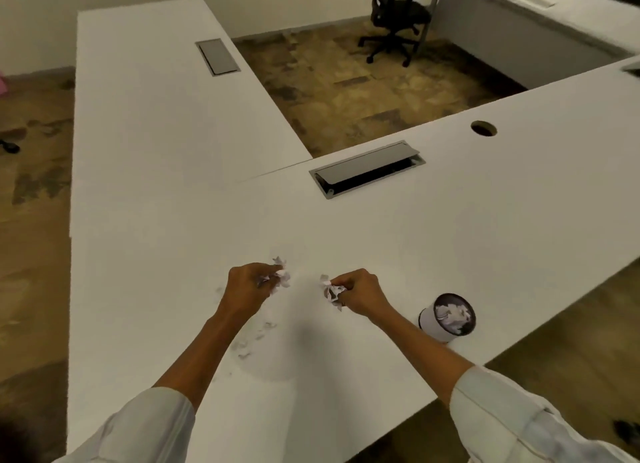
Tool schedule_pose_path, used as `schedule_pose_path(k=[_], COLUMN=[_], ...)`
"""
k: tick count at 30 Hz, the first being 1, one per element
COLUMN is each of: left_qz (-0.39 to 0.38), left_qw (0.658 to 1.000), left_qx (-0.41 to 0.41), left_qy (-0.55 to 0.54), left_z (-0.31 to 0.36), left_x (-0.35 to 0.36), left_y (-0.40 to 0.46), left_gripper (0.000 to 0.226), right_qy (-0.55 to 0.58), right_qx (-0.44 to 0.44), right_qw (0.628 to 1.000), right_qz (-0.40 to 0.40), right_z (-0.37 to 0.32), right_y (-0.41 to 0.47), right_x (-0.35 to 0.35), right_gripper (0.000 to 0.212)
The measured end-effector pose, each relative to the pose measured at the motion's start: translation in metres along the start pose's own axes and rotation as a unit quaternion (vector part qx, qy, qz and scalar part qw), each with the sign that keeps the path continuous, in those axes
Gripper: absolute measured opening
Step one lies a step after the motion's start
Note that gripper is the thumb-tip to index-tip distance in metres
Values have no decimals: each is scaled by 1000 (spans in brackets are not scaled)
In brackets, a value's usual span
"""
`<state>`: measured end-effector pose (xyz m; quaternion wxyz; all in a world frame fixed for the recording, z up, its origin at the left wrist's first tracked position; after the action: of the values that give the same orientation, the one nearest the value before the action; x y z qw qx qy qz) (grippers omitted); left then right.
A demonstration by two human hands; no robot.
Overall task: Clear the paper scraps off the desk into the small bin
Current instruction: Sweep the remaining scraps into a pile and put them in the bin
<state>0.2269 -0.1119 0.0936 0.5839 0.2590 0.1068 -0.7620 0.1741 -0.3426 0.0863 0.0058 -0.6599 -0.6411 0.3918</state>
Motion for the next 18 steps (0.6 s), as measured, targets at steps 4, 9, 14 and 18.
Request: schedule_pose_path(k=[4, 9, 14, 18], left_qz=[-61, -156, -228, -268], left_qw=[995, 980, 968, 961], left_qx=[18, 45, 71, 65], left_qy=[-82, -116, -76, -22], left_z=[50, 95, 129, 143], left_x=[56, 138, 217, 263], left_y=[16, 22, 13, 7], left_gripper=[19, 10, 19, 27], right_qy=[-58, -96, -122, -130], right_qx=[75, 135, 163, 170], right_qw=[994, 975, 965, 964], right_qz=[58, 146, 162, 160], right_z=[50, 107, 143, 157], right_y=[-10, -19, -23, -26], right_x=[-69, -140, -167, -166], right_gripper=[19, 22, 28, 33])
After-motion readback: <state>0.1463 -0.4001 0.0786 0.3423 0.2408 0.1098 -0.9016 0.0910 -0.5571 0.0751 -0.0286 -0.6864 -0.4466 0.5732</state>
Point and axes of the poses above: each hand's wrist, its own y-axis towards the middle knuckle, its own x-axis out of the palm, z = x × y, the point moved 3 cm from there along y, towards the middle knuckle, and after that the axes turned 12 degrees about x, right-handed, at the moved point
